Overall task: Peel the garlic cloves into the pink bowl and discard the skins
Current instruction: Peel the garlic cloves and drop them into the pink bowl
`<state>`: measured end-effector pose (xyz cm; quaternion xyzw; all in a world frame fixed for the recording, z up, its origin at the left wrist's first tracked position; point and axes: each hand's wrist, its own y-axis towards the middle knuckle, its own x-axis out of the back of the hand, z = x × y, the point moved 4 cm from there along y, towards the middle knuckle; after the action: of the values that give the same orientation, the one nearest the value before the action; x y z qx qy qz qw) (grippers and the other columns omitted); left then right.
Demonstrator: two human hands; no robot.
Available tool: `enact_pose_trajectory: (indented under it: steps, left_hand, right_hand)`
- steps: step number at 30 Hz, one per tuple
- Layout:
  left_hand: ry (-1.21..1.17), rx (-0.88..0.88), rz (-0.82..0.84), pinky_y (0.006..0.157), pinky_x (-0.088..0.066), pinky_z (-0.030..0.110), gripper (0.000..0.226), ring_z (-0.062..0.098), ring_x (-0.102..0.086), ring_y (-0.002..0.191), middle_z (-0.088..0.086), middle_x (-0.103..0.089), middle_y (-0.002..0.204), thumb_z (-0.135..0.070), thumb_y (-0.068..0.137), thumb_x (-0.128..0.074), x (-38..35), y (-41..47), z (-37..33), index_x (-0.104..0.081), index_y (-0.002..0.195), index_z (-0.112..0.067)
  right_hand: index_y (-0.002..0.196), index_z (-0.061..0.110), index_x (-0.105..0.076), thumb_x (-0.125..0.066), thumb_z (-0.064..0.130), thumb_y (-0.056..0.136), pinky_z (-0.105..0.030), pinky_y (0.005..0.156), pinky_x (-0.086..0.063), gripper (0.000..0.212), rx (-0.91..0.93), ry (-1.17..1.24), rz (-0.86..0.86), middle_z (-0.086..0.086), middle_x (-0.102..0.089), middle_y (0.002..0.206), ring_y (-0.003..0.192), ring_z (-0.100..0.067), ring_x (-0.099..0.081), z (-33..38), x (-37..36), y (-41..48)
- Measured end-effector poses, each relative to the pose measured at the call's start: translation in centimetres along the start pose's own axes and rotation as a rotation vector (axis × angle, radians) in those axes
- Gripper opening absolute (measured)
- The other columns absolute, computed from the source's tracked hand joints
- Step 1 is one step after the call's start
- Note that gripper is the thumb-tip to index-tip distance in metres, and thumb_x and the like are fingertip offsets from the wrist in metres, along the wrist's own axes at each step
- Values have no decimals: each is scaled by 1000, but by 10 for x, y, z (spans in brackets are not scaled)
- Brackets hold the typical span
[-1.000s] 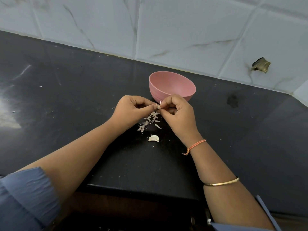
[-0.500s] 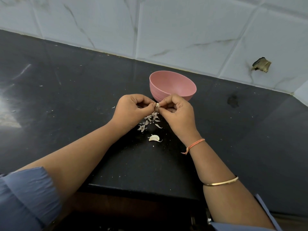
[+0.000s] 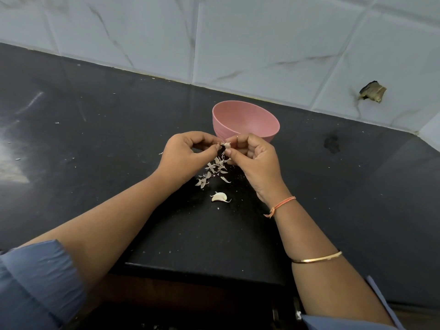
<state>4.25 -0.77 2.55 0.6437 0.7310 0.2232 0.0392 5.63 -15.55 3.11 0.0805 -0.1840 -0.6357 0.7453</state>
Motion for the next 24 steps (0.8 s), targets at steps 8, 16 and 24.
enact_pose_trajectory:
  steps: [8, 16, 24]
  left_hand:
    - [-33, -3, 20, 61, -46, 10, 11, -4, -62, 63, -13, -70, 71, -14, 82, -70, -1, -1, -1, -72, 81, -25]
    - [-28, -1, 27, 58, -44, 7, 7, -5, -61, 60, -13, -68, 67, -14, 80, -72, -1, -1, -1, -73, 81, -21]
    - [25, 4, 22, 62, -48, 10, 16, -3, -63, 63, -12, -69, 70, -10, 79, -72, 0, 0, 2, -71, 74, -25]
  right_hand:
    - [85, 17, -63, -67, -4, 80, -29, 75, -57, 22, 43, -102, -39, -4, -68, 84, 80, -14, -67, -2, 2, 0]
    - [79, 16, -64, -68, -3, 79, -21, 72, -55, 19, 75, -122, -18, 3, -68, 78, 75, -6, -66, 1, 0, -1]
    - [77, 19, -65, -67, -7, 78, -21, 74, -55, 25, 114, -197, 0, 8, -67, 75, 73, -3, -67, 0, 0, -2]
